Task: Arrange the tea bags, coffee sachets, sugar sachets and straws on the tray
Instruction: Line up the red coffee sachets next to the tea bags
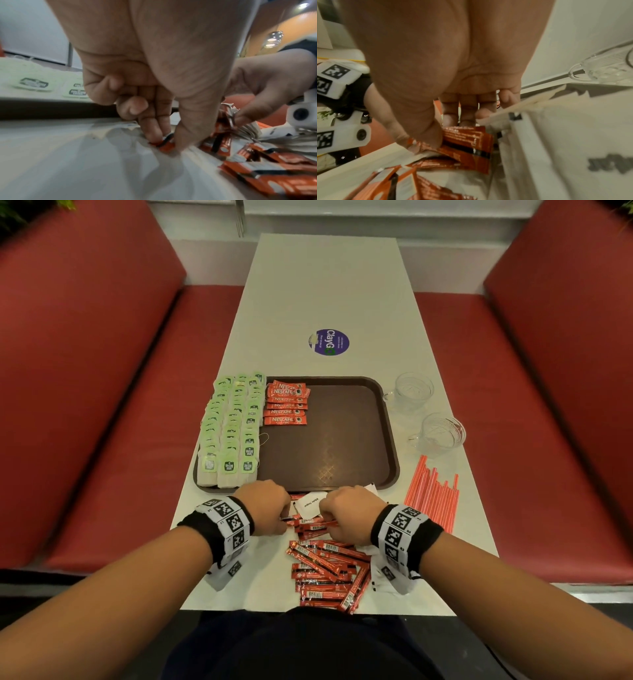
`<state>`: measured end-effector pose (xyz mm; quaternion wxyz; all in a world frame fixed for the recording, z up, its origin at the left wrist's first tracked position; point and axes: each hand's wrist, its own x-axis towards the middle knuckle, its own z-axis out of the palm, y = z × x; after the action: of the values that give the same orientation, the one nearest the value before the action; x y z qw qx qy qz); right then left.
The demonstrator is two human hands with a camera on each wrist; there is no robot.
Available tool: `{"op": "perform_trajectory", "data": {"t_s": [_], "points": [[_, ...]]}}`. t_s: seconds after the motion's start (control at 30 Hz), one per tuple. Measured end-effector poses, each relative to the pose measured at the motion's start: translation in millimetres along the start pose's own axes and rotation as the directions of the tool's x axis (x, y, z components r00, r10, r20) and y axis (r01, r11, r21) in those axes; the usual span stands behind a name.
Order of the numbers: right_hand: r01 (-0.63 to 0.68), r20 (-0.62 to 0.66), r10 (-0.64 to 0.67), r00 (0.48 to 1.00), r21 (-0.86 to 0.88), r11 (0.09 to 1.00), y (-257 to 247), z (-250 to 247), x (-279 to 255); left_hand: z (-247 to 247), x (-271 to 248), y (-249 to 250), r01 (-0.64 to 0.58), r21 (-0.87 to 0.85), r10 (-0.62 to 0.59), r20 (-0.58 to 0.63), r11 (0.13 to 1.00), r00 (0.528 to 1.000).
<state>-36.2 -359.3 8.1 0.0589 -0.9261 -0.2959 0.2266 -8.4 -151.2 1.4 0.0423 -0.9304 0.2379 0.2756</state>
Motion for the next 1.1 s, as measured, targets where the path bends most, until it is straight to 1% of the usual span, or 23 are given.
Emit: {"op": "perform_trajectory", "data": {"t_s": [0.1, 0.2, 0.4, 0.6, 0.77, 0.93, 1.1], "points": [[-0.024, -0.011, 0.026, 1.000, 0.090, 0.996, 1, -1, 0, -5, -1, -1, -0.016, 0.067, 0.016, -0.008, 0.998, 1.000], [-0.047, 0.004, 0.047, 0.999, 0.105, 0.993, 1, -3, 2, -8, -2, -8, -0.043, 0.064, 0.044, -0.010, 0.997, 0.999], [-0.066, -0.056, 0.074, 0.996, 0.133, 0.989, 4, -6, 4, -10, -9, -25, -0.109, 0.000, 0.109, -0.014, 0.994, 0.994], [-0.027, -0.124, 0.057, 0.991, 0.233, 0.972, 2, -13, 5, -14, -14, -36, -0.100, -0.084, 0.101, 0.006, 0.991, 0.995], [-0.039, -0.147, 0.083, 0.986, 0.279, 0.960, 4, -18, 12, -24, -14, -46, -0.103, -0.217, 0.107, 0.006, 0.971, 0.994], [-0.017, -0.180, 0.106, 0.978, 0.438, 0.899, 4, -30, 19, -35, -7, -50, -0.139, -0.301, 0.118, -0.087, 0.943, 0.989], [0.013, -0.190, 0.089, 0.978, 0.478, 0.878, 9, -40, 30, -44, 2, -52, -0.167, -0.338, 0.123, -0.149, 0.926, 0.981]]}}
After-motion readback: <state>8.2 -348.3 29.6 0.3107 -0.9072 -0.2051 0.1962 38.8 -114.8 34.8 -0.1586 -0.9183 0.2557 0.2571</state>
